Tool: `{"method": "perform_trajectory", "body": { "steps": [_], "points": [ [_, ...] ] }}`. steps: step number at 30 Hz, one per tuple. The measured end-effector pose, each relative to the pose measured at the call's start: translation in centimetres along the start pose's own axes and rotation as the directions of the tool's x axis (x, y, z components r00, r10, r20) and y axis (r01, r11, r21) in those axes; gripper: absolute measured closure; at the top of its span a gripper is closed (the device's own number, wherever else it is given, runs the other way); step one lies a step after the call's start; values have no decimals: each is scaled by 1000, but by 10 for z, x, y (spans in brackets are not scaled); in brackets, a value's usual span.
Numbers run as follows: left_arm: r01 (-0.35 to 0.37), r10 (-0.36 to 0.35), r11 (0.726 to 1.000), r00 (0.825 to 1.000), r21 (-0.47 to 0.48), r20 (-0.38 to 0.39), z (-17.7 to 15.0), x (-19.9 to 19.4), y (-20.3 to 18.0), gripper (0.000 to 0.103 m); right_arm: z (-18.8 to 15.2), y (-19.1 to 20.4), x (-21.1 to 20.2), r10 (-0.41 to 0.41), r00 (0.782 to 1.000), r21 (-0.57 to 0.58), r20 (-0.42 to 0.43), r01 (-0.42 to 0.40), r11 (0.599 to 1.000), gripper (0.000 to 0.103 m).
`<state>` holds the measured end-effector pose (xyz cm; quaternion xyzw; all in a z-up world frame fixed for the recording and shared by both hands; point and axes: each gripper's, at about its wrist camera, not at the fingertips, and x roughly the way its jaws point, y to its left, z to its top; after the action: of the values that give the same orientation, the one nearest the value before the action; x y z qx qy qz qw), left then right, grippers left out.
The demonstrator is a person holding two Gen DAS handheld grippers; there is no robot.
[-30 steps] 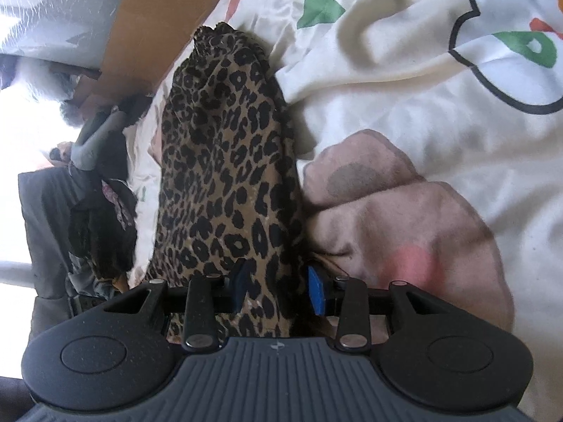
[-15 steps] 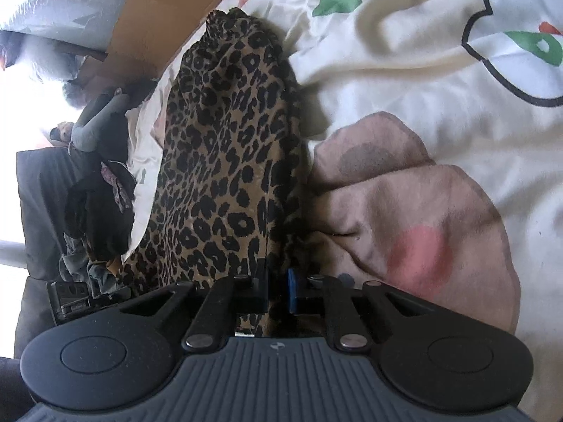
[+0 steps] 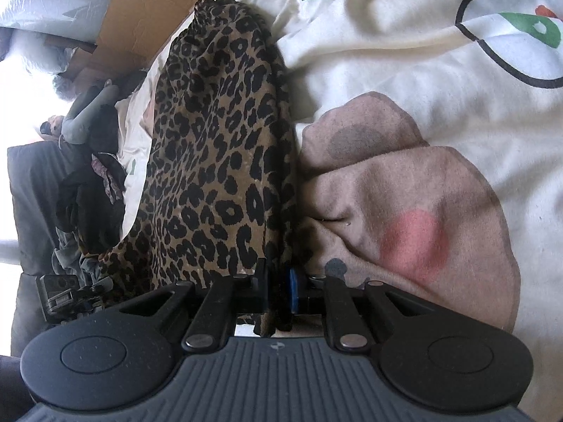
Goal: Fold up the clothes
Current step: 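Close both grippers on the skirt strip's end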
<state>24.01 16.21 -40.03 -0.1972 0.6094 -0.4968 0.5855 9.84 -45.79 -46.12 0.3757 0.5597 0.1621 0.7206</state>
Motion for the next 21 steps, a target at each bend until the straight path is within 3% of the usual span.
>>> {"method": "perform_trajectory", "body": {
  "steps": [10,16,21],
  "points": [
    [5,6,995,995,-103,103,4,-18,17,74,-1,-1,0,0,1000,2,-3,0,1000,92],
    [-100,103,989,994,-107,21,-6,-9,35,74,0,-1,-1,-3,1000,-6,-8,3,1000,92],
    [-120,118,987,993,-111,-23,-15,-8,47,74,1,2,0,-11,1000,-27,-21,11,1000,92]
  ]
}}
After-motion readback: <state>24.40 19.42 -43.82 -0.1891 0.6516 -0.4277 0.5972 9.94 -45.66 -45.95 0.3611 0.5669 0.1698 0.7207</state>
